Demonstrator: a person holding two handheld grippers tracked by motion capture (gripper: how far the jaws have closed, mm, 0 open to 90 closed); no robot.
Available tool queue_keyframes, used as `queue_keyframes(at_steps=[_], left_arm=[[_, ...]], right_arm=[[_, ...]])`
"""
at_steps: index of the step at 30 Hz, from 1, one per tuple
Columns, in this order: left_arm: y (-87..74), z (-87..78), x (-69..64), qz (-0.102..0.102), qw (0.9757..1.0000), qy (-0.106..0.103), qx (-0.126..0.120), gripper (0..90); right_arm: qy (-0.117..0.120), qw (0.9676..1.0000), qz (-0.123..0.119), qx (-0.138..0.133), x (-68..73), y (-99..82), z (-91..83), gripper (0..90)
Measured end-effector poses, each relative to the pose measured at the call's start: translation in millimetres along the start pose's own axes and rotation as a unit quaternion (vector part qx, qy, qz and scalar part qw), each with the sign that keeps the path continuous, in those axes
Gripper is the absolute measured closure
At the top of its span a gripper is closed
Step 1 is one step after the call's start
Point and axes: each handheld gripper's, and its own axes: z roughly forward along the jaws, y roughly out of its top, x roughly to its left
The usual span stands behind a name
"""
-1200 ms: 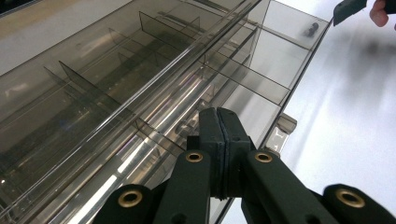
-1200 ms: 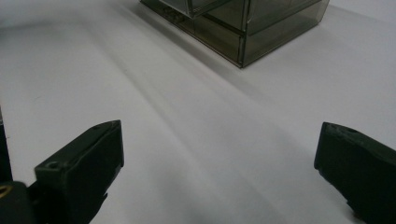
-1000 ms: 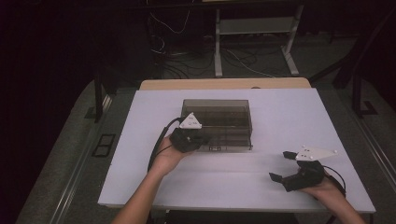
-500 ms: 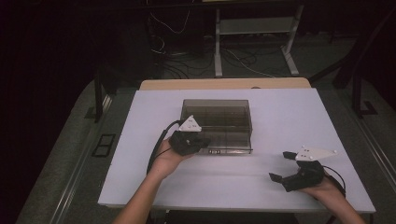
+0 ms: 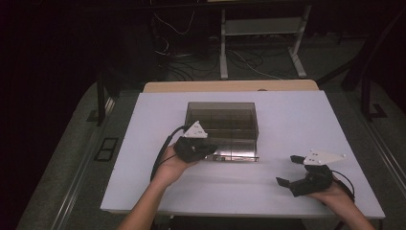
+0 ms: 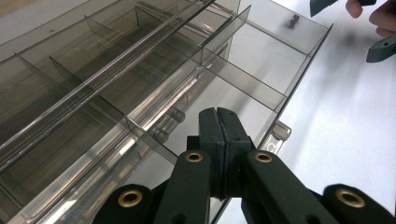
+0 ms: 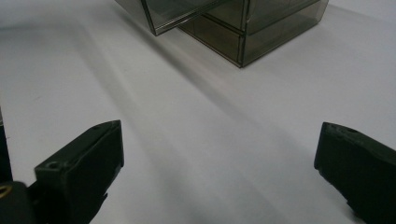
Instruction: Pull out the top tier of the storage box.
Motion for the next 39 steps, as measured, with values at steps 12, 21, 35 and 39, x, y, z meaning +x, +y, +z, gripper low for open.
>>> queue_keyframes(at_steps=[12,21,35,39], left_arm=[[-3.0,-11.5,1.4,-0.011,0.9998,0.005,-0.015,88.7],[-16.1,-17.6,9.0,-0.025,0.9994,0.023,-0.006,88.7],[-15.1,-15.1,4.0,-0.023,0.9997,0.013,0.002,89.1],[-14.9,-15.2,3.4,-0.023,0.9997,0.011,0.000,89.0]], right_arm=[[0.000,1.0000,0.001,-0.001,0.3,0.0,-0.2,1.0],[0.000,1.0000,0.001,0.000,0.7,-0.2,0.3,1.0],[0.000,1.0000,0.001,0.000,0.3,-0.2,-0.1,1.0],[0.000,1.0000,0.000,0.000,0.2,-0.2,0.1,1.0]])
